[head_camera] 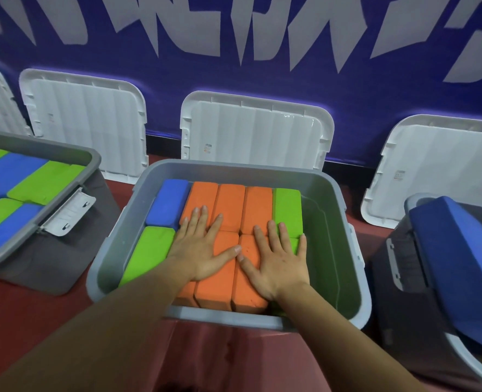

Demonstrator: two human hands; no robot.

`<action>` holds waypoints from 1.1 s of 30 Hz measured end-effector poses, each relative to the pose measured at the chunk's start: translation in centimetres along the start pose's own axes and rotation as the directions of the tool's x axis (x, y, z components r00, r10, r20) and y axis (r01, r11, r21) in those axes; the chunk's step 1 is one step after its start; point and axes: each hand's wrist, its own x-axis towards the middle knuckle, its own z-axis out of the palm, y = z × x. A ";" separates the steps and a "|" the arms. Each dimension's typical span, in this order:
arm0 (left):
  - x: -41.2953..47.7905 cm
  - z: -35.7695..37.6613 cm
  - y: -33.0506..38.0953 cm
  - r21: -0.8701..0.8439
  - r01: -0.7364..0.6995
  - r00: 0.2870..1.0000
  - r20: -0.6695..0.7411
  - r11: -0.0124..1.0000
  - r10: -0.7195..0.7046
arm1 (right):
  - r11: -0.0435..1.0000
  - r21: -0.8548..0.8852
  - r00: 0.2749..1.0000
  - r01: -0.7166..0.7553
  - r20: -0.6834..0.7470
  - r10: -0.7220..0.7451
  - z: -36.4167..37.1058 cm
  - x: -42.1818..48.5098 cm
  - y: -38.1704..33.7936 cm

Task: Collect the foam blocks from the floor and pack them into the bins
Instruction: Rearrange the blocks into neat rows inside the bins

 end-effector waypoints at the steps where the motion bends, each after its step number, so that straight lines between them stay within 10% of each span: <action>1: 0.0 0.0 0.0 0.008 0.004 1.000 -0.007 1.000 -0.004 | 1.000 -0.004 1.000 0.001 0.001 -0.001 0.0 0.0 0.0; 33: 0.3 -2.0 1.7 0.070 0.015 0.999 -0.035 0.997 -0.013 | 0.986 0.168 0.998 0.016 0.055 -0.025 -4.5 -1.8 1.6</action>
